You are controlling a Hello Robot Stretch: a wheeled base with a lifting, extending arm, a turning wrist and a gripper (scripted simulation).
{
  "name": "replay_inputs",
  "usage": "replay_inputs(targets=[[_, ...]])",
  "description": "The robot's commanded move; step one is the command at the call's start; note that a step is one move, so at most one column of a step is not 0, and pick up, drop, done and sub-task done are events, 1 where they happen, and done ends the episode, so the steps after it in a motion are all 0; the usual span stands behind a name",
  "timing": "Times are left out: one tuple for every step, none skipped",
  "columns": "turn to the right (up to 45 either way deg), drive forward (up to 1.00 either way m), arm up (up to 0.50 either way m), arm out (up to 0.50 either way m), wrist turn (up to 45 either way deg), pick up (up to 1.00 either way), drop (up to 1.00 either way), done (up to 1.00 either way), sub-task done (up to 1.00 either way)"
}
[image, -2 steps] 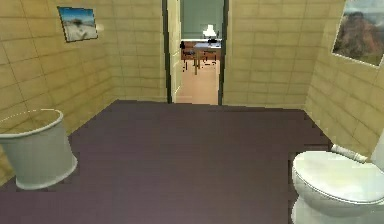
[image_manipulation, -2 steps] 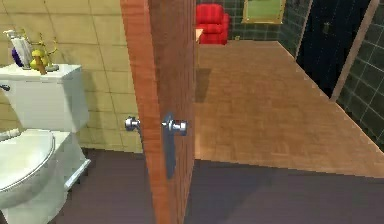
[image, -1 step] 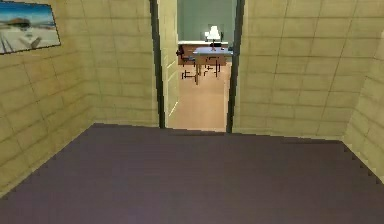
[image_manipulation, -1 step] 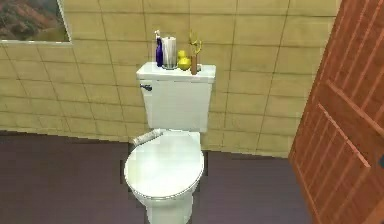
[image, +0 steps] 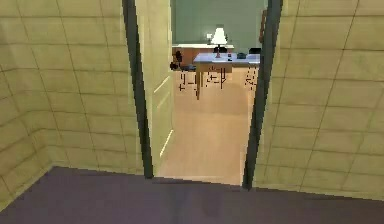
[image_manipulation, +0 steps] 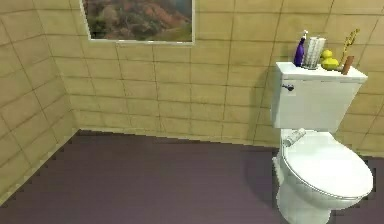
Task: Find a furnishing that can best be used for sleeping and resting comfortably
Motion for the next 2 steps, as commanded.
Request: replay_inputs(targets=[[0.0,1.0,0.0,0.0,0.0,0.0,0.0,0.0,0.0],[-3.0,0.0,0.0,0.0,0.0,0.0,0.0,0.0,0.0]])
